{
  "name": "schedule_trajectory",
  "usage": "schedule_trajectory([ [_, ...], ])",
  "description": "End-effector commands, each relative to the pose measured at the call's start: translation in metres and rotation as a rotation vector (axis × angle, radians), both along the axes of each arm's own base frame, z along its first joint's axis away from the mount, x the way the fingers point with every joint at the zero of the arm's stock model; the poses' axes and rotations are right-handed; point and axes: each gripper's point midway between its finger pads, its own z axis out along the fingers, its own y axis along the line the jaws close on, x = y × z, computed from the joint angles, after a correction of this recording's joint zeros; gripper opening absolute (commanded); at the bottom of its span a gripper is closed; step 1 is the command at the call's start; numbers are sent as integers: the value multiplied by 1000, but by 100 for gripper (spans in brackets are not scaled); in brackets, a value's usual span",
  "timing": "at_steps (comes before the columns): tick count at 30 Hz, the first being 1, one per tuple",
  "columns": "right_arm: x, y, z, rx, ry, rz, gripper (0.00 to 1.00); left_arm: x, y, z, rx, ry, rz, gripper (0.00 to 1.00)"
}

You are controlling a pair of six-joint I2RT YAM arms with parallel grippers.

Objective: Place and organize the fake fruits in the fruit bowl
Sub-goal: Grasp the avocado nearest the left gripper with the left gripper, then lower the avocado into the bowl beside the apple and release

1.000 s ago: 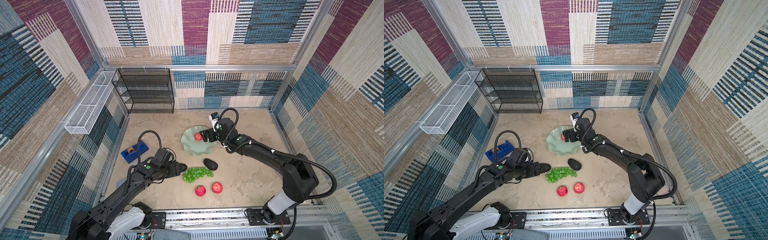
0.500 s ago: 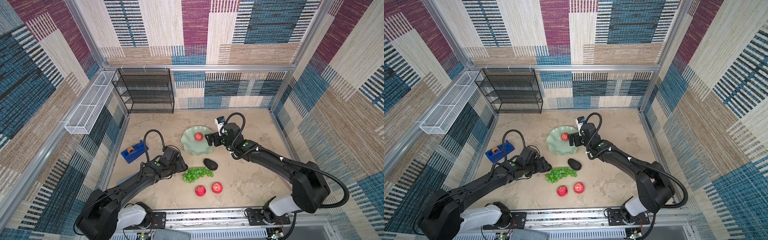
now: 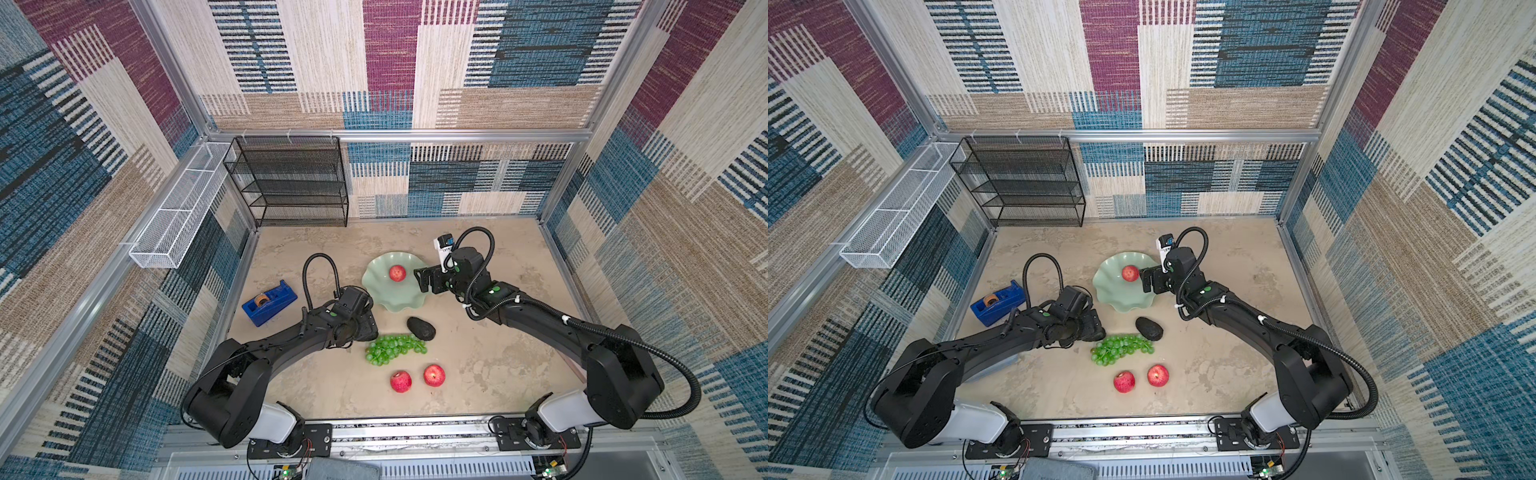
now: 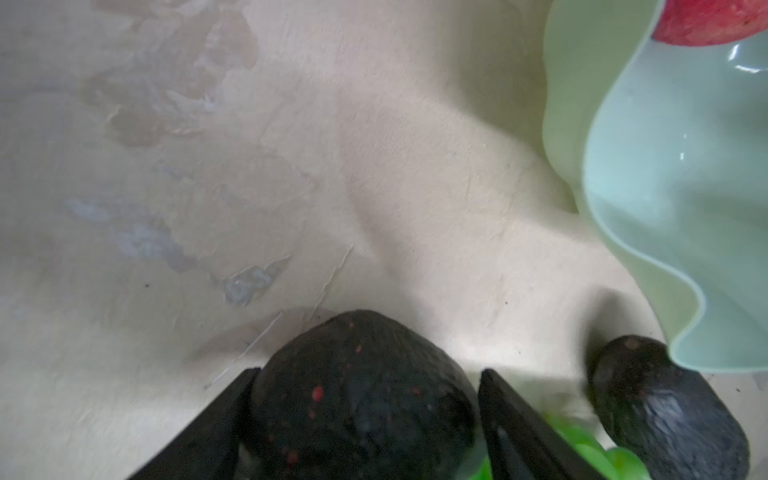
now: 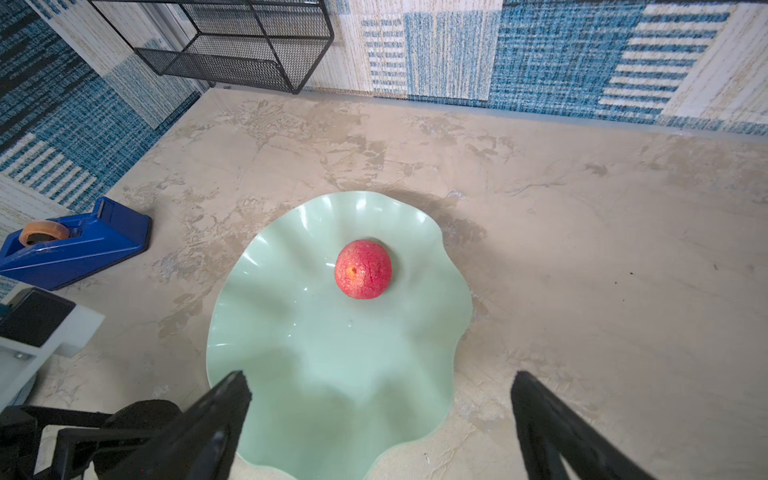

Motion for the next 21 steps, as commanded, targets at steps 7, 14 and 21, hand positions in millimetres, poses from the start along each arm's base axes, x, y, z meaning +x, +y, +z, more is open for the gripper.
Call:
schedule_trajectory([
  [7, 2, -3, 12, 25, -50, -1, 100, 2, 19, 5, 94, -25, -27, 48],
  [14, 2, -1, 10, 37, -36, 7, 100, 13, 22, 72, 96, -179, -117, 52],
  [21, -12, -7, -12, 44, 29, -1, 100, 66, -24, 133, 49, -254, -305, 56],
])
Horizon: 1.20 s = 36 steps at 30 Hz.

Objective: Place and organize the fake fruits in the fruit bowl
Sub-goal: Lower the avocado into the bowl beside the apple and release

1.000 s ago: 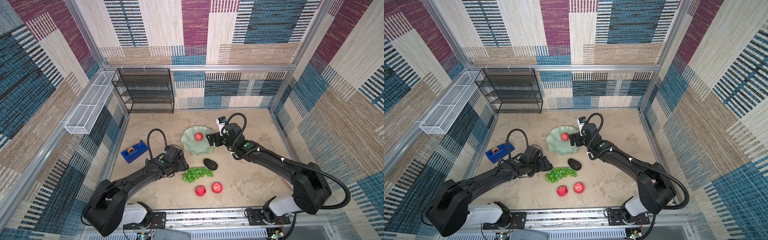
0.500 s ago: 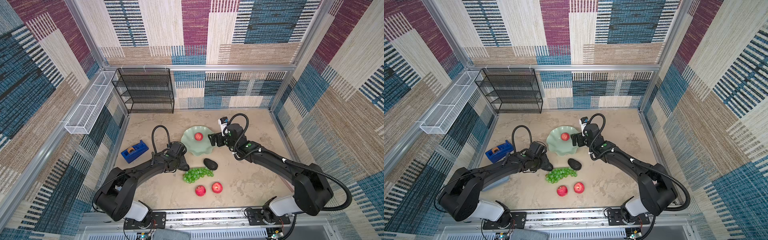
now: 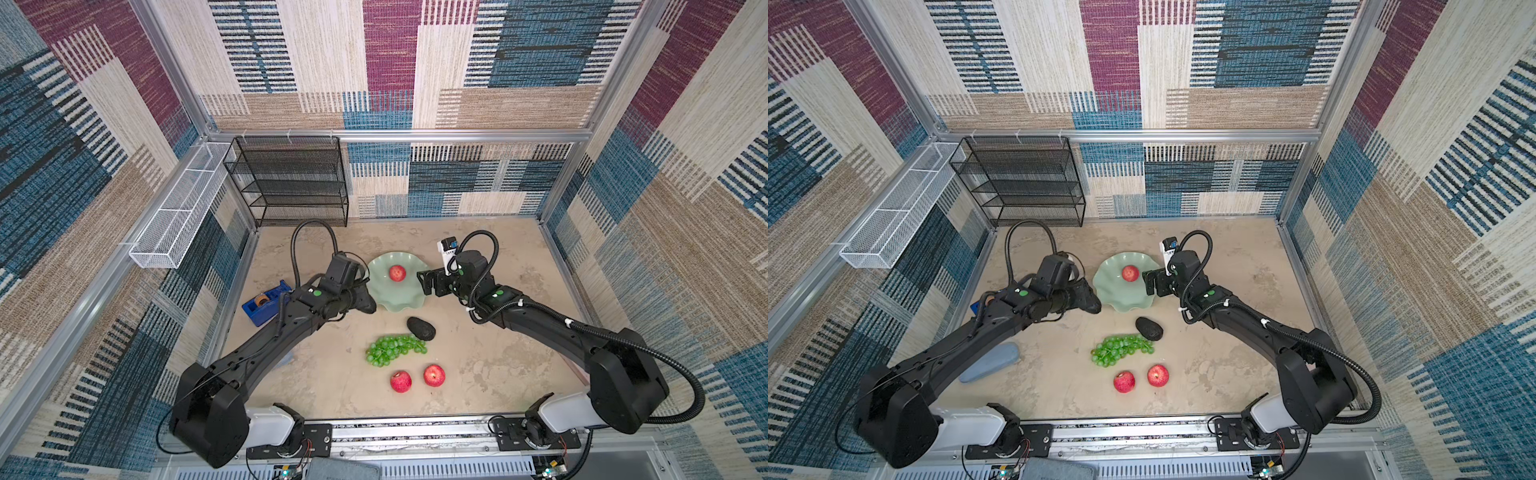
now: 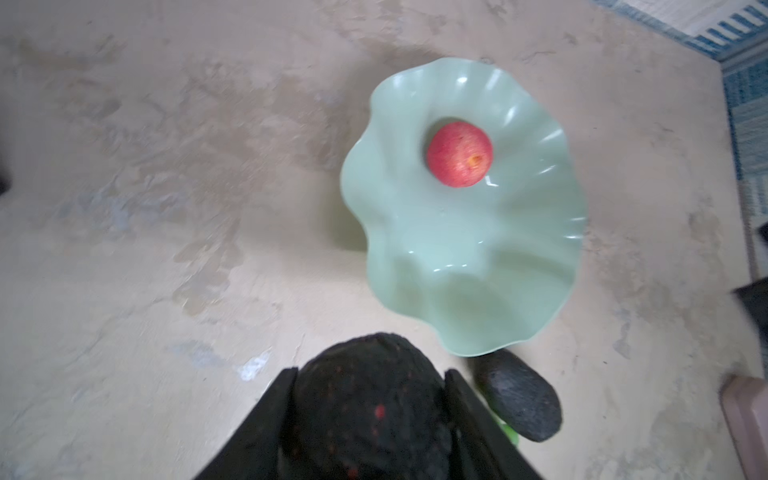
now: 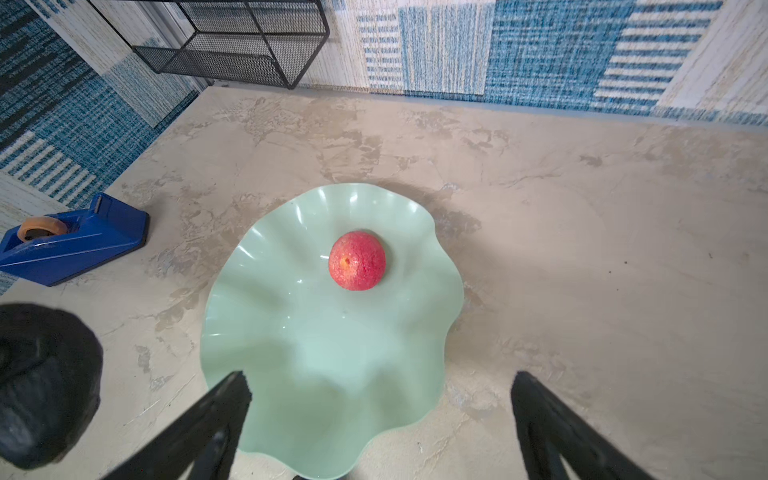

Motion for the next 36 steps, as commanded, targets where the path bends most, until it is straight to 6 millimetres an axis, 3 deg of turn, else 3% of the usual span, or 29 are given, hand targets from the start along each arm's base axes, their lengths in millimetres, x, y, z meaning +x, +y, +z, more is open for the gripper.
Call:
schedule_trajectory([
  [1, -7, -1, -3, 33, 23, -4, 100, 17, -24, 9, 30, 5, -142, 56],
  [4, -19, -6, -13, 36, 56, -6, 100, 42, -48, 2, 12, 38, -193, 56],
  [10, -47, -19, -31, 45, 126, -13, 100, 60, -82, -51, -34, 199, -252, 56],
  [16, -67, -24, -46, 75, 183, -4, 98, 65, -87, -90, -22, 282, -235, 58],
  [22, -79, -24, -57, 77, 224, 10, 97, 69, -88, -102, -23, 308, -219, 68],
  [27, -99, -25, -68, 46, 284, -12, 94, 76, -91, -85, -41, 260, -216, 71],
  [30, -133, -18, -85, -15, 365, -17, 92, 82, -89, -64, -65, 195, -199, 71],
  [36, -196, -17, -110, -36, 520, -15, 88, 87, -68, 21, -137, -90, -120, 70],
])
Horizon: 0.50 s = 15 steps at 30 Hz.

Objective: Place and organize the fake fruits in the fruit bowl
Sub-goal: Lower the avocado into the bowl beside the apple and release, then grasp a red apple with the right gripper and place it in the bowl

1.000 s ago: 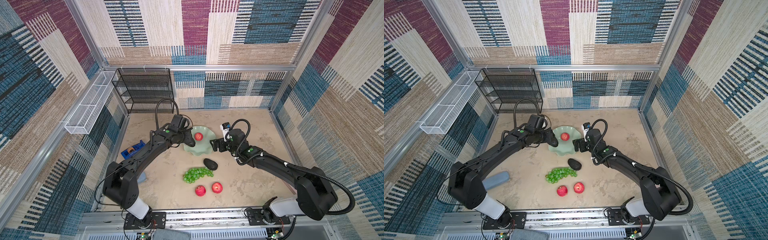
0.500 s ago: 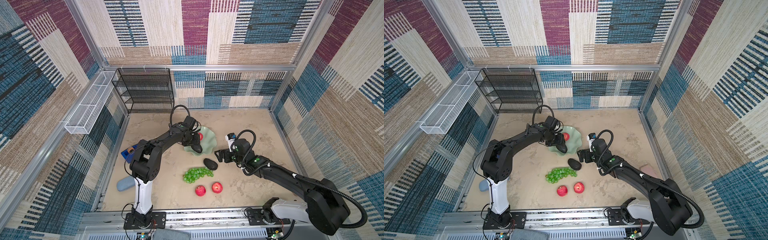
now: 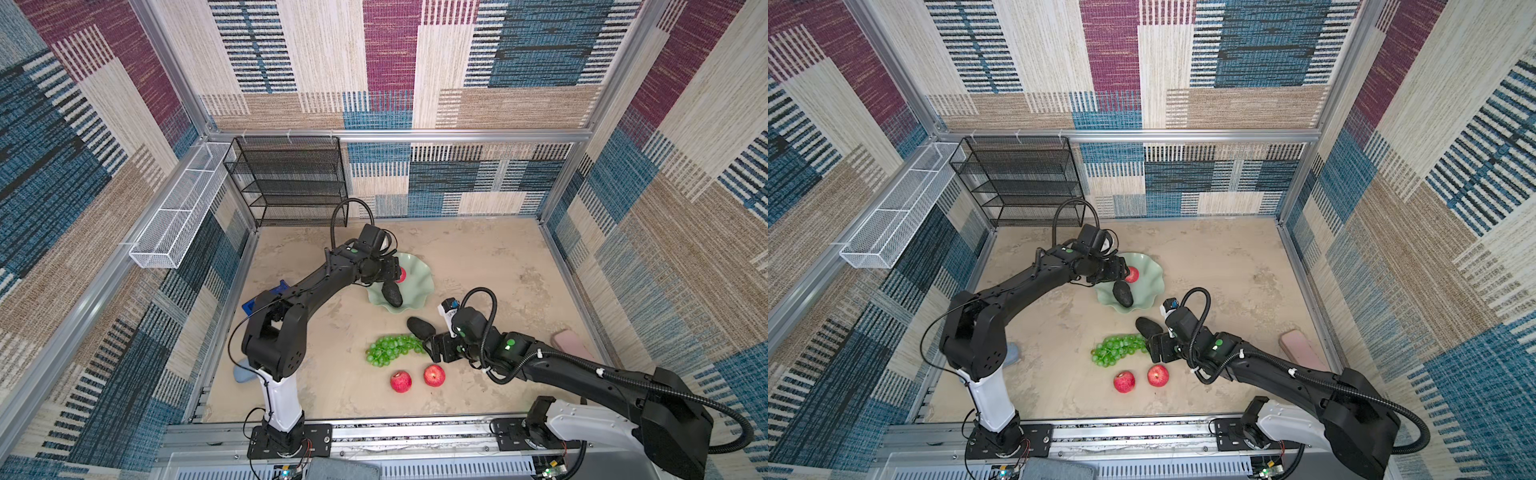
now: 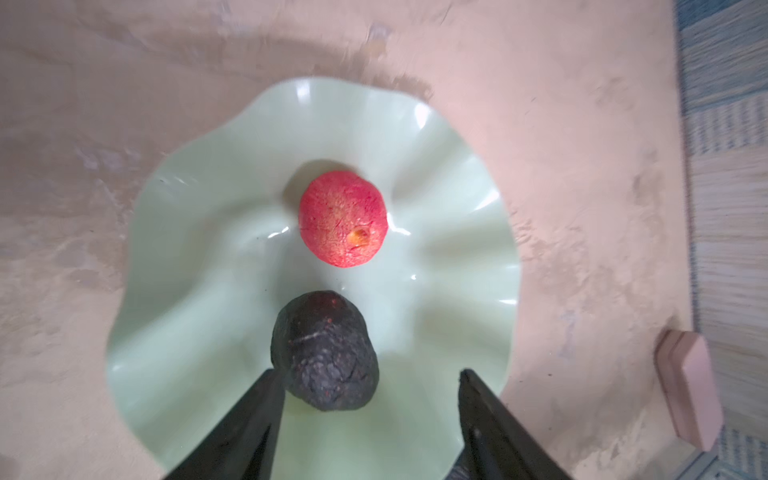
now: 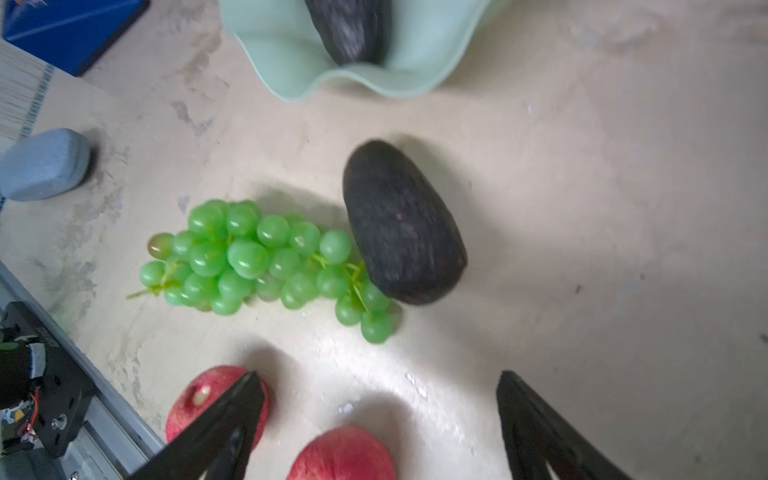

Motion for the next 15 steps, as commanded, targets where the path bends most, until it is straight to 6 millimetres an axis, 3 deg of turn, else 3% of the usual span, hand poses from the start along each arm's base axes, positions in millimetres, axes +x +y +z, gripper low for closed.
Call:
schedule_trajectory([
  [1, -24, -14, -14, -42, 96, -86, 88, 12, 15, 51, -54, -215, 96, 71],
  [4, -41, -13, -16, -56, 128, -78, 87, -2, 41, 86, -71, -359, 165, 74],
  [6, -49, -8, -17, -51, 138, -61, 86, -14, 59, 95, -59, -411, 207, 76],
  [10, -56, 2, -19, -47, 148, -33, 85, -41, 94, 89, -26, -437, 289, 81],
  [15, -51, 12, -27, -88, 140, -24, 85, -72, 131, 69, 0, -402, 371, 83],
])
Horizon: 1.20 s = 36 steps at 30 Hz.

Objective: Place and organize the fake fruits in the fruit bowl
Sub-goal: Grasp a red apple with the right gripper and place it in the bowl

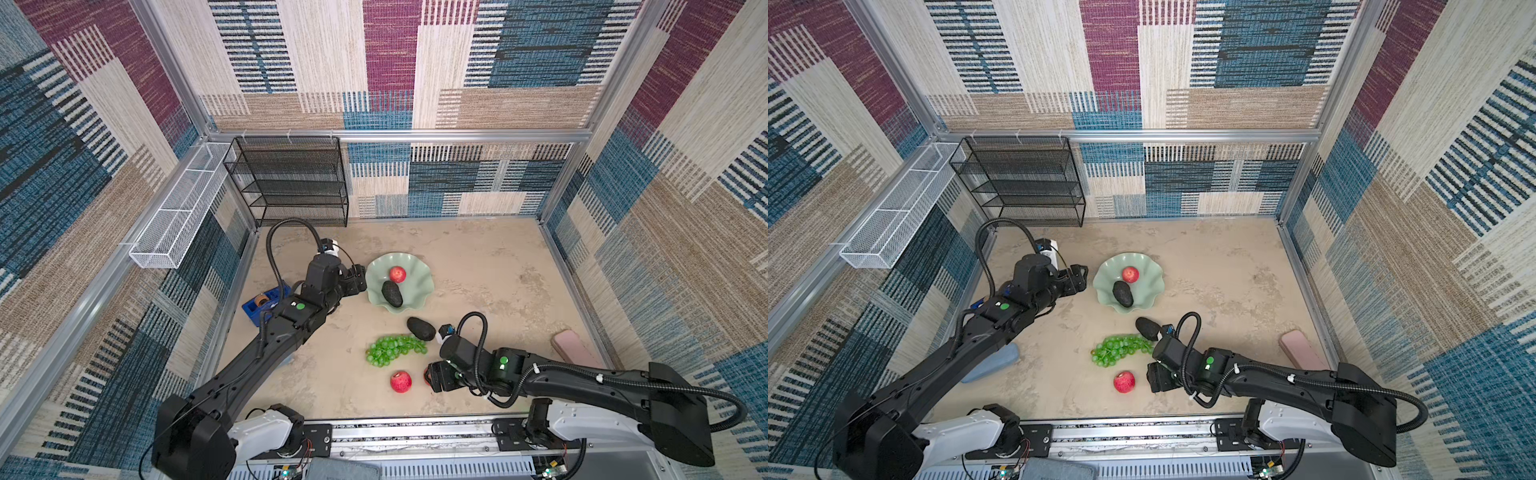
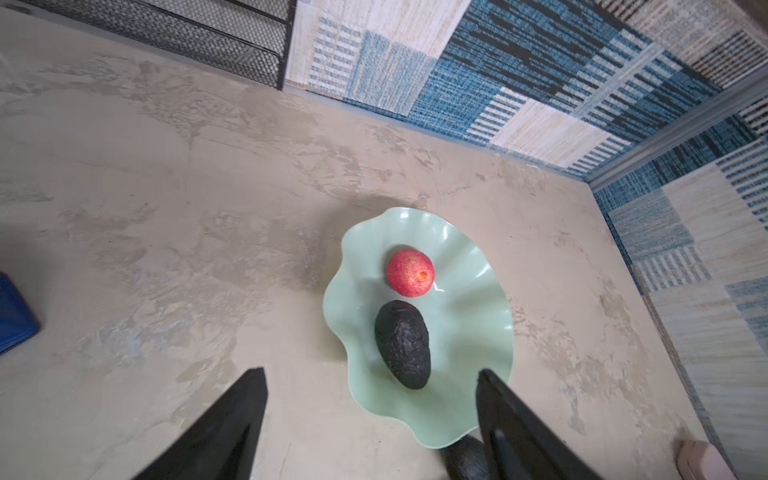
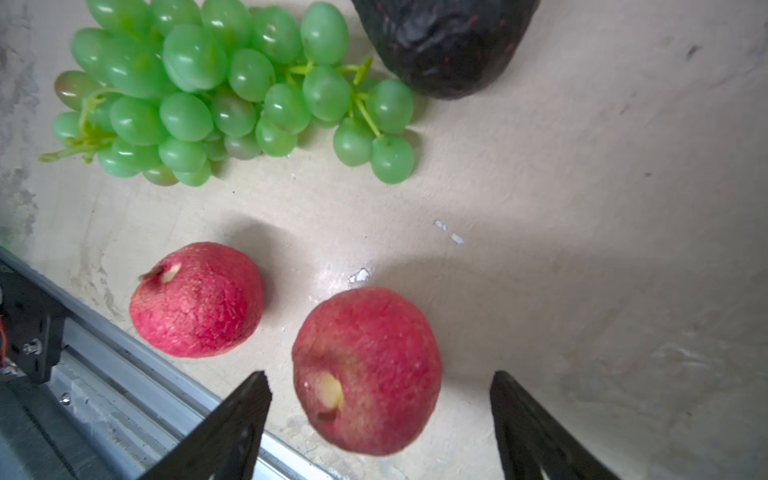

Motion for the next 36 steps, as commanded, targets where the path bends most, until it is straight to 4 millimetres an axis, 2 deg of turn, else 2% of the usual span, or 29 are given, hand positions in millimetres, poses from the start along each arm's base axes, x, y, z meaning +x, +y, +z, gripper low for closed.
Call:
schedule_trajectory([
  [1, 8, 8, -1, 6, -22, -23, 84, -11, 24, -7, -9, 0, 94, 83],
  [5, 11, 9, -11, -26, -26, -17, 75, -28, 49, -24, 6, 33, 155, 84],
  [10, 13, 7, -13, -30, -37, -27, 57, -44, 73, -38, -19, 55, 217, 85],
  [13, 19, 5, 2, -28, -79, -38, 55, -50, 80, -42, -35, 57, 236, 85],
  [16, 34, 4, 35, -27, -172, -49, 54, -54, 85, -44, -38, 64, 244, 85],
  [19, 63, 10, 80, 43, -271, -66, 53, -55, 85, -44, -47, 67, 238, 85],
  [21, 91, 15, 108, 118, -349, -82, 53, -56, 83, -44, -54, 67, 230, 85],
  [23, 125, 23, 130, 185, -415, -88, 53, -58, 80, -44, -63, 73, 213, 85],
  [26, 172, 37, 146, 202, -491, -81, 53, -63, 73, -43, -90, 87, 175, 84],
  [31, 234, 54, 134, 162, -504, -32, 55, -82, 67, -44, -88, 136, 106, 80],
  [36, 269, 62, 99, 144, -442, -6, 55, -105, 58, -47, -97, 174, 19, 79],
])
